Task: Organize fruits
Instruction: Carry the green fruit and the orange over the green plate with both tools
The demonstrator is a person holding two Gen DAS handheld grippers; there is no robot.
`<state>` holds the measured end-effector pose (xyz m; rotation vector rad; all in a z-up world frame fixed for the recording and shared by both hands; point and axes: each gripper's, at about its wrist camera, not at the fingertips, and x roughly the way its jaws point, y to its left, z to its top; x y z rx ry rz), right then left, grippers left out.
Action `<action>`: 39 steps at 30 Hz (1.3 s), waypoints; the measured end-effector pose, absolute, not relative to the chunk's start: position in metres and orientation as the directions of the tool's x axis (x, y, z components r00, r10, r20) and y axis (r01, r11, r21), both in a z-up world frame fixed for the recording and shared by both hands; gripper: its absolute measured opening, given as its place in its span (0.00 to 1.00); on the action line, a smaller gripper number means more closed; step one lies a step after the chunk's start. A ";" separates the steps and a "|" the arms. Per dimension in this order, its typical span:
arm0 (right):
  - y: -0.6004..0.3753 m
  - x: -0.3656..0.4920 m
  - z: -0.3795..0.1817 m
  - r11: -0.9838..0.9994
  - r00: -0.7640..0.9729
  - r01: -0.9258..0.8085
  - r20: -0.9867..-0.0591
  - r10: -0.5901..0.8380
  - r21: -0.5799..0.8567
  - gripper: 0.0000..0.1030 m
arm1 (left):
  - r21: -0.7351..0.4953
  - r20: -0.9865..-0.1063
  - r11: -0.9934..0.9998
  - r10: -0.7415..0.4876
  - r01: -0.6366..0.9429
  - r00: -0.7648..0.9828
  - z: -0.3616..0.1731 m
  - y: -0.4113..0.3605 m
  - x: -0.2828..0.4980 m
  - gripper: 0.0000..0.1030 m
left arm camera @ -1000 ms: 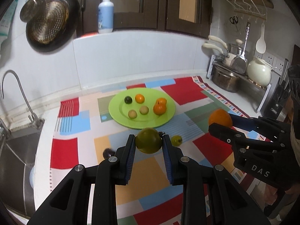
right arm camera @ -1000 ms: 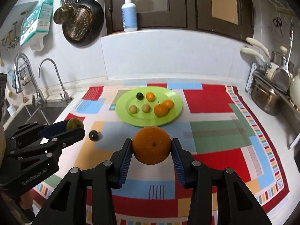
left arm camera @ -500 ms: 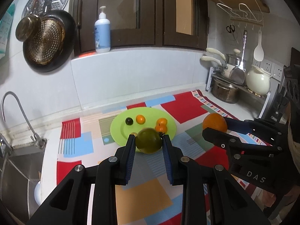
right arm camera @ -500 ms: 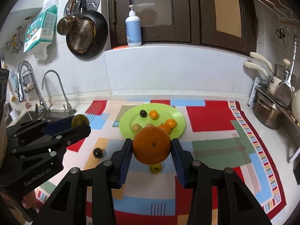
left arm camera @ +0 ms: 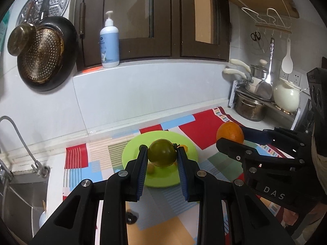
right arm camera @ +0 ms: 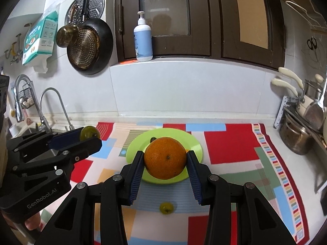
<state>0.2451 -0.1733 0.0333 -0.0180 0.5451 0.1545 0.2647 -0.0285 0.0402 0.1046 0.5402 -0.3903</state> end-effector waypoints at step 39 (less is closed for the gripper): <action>-0.183 0.390 0.010 0.987 0.794 -0.158 -0.592 0.141 0.023 0.41 | -0.019 -0.630 0.911 -0.331 0.413 0.702 0.003 -0.050 0.415 0.28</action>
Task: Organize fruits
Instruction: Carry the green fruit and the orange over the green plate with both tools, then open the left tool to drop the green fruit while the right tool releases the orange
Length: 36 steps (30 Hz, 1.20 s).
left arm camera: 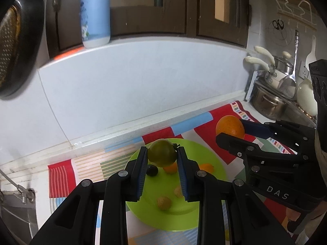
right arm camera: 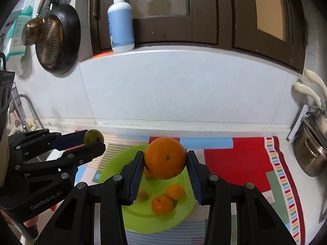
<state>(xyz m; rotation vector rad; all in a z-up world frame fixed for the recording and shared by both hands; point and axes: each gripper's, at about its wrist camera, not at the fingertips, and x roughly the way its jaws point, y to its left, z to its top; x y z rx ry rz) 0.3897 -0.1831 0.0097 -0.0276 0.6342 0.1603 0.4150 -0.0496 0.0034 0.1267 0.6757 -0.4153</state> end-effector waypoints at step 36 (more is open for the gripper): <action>-0.193 0.467 -0.073 0.986 0.650 -0.156 -0.745 0.150 0.062 0.42 | -0.024 -0.760 0.873 -0.332 0.487 0.558 -0.074 -0.073 0.504 0.35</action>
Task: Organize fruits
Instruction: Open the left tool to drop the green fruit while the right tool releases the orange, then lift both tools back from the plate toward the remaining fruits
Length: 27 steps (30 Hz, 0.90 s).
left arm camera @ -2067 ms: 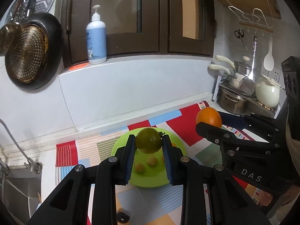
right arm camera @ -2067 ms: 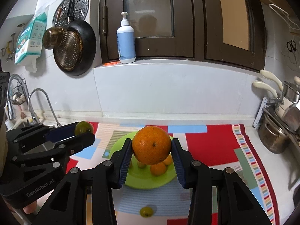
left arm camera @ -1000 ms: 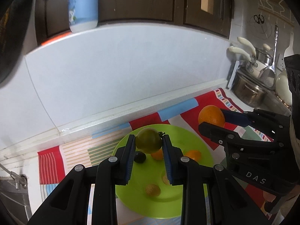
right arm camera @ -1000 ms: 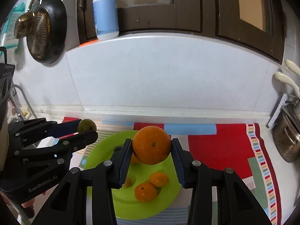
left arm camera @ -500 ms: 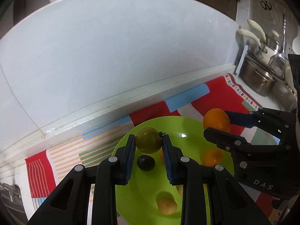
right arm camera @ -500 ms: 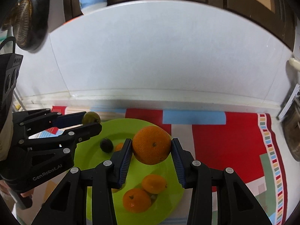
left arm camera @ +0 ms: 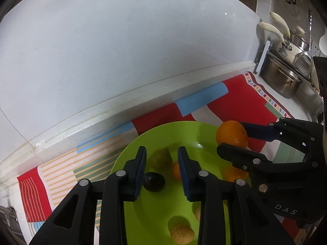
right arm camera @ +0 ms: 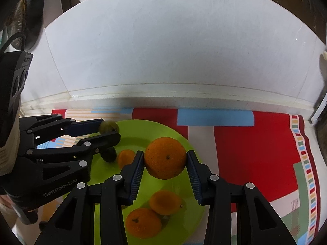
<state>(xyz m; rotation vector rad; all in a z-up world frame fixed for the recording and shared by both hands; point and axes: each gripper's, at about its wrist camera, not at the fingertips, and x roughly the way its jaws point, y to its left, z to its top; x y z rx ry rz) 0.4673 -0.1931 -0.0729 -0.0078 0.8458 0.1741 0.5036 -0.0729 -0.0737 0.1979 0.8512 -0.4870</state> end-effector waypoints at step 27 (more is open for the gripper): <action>-0.189 0.392 -0.006 0.985 0.751 -0.156 -0.638 0.170 0.079 0.43 | -0.003 -0.642 0.923 -0.297 0.384 0.707 0.007 -0.041 0.409 0.44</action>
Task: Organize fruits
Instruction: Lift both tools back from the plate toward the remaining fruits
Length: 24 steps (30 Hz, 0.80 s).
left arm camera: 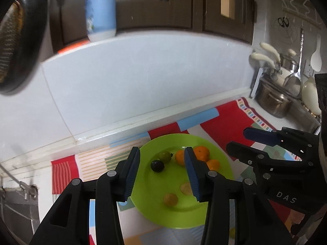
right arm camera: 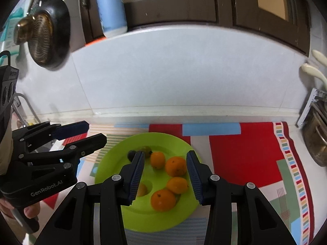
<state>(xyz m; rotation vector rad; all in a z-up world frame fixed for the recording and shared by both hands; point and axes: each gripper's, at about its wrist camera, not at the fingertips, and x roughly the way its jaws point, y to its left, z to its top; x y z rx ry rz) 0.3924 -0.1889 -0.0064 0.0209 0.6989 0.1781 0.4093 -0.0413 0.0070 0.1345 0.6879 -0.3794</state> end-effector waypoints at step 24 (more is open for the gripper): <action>-0.174 0.284 0.034 0.989 0.817 -0.131 -0.557 0.150 0.075 0.67 | 0.012 -0.545 0.965 -0.214 0.263 0.811 0.046 0.001 0.286 0.73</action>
